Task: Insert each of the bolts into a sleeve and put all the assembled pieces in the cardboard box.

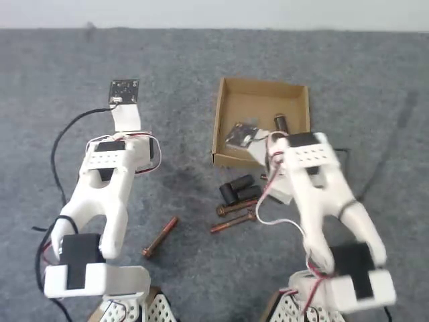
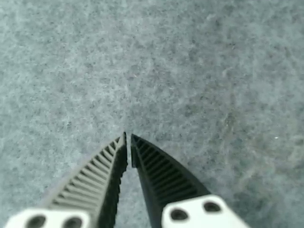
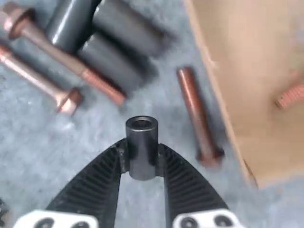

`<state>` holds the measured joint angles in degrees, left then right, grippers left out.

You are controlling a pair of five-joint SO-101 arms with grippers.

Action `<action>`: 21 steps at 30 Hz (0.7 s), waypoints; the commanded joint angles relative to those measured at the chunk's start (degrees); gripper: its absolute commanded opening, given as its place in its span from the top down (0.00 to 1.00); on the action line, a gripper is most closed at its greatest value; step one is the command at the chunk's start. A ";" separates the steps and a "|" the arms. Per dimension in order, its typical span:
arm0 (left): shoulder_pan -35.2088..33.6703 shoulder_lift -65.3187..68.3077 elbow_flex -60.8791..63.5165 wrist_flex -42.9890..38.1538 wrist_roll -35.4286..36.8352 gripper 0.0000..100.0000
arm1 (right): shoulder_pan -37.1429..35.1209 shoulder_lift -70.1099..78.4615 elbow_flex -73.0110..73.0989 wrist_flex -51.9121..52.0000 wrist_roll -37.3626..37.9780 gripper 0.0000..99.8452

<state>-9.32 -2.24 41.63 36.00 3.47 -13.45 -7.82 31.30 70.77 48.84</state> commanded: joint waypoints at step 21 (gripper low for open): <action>-0.09 -0.62 -2.77 -1.23 -0.53 0.99 | 47.78 -18.86 18.81 -19.65 -6.68 0.99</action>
<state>-9.14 -2.24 41.63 36.00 3.47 29.45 -24.09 49.85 53.89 43.82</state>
